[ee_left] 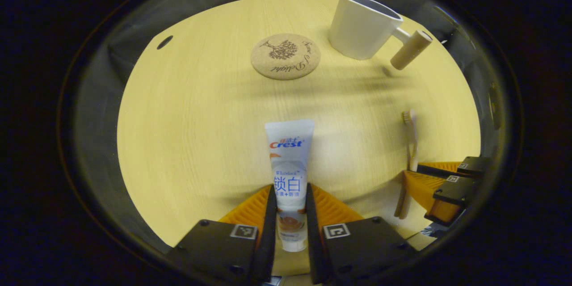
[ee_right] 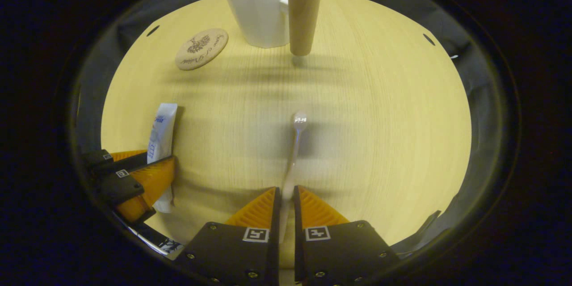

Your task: Put the toothbrush and toothpaste on the desktop into the cup, then pick up the cup and place it on the coaster on the desktop.

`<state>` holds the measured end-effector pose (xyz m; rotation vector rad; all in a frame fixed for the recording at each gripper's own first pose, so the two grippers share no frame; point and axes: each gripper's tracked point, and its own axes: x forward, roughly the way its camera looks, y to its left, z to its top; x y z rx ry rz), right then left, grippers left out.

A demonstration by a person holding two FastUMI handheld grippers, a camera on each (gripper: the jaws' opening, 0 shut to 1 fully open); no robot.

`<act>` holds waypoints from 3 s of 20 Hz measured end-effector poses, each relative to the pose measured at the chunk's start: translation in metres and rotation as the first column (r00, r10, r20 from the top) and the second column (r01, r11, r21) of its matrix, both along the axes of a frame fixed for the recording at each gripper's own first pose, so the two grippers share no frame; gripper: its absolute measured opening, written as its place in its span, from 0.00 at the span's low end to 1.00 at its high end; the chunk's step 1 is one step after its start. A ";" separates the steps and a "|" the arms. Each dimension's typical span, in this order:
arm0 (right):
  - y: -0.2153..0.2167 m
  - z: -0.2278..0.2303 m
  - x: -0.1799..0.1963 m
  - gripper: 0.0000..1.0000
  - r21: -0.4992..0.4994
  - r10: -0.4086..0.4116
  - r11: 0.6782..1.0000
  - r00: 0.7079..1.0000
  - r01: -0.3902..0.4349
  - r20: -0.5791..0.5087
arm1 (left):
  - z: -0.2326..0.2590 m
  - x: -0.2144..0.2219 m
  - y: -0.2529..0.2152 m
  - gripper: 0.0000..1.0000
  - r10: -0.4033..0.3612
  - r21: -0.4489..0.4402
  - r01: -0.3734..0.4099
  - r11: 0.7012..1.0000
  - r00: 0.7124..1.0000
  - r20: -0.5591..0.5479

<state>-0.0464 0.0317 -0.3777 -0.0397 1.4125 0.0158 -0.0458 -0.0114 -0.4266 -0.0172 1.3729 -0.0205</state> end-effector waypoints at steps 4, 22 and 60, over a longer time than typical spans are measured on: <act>-0.001 0.001 0.001 0.04 0.012 -0.012 1.000 1.000 0.012 -0.001 | 0.000 -0.003 0.001 0.24 0.010 0.008 -0.010 1.000 1.000 -0.009; -0.029 0.093 0.071 0.04 0.187 -0.243 0.961 0.945 0.205 0.217 | 0.015 -0.020 0.013 0.31 0.075 -0.020 -0.076 0.997 0.997 -0.017; 0.030 0.136 0.252 0.09 0.153 -0.116 0.988 0.685 0.006 0.720 | 0.114 0.020 0.053 0.23 0.169 0.036 -0.169 0.985 0.986 0.002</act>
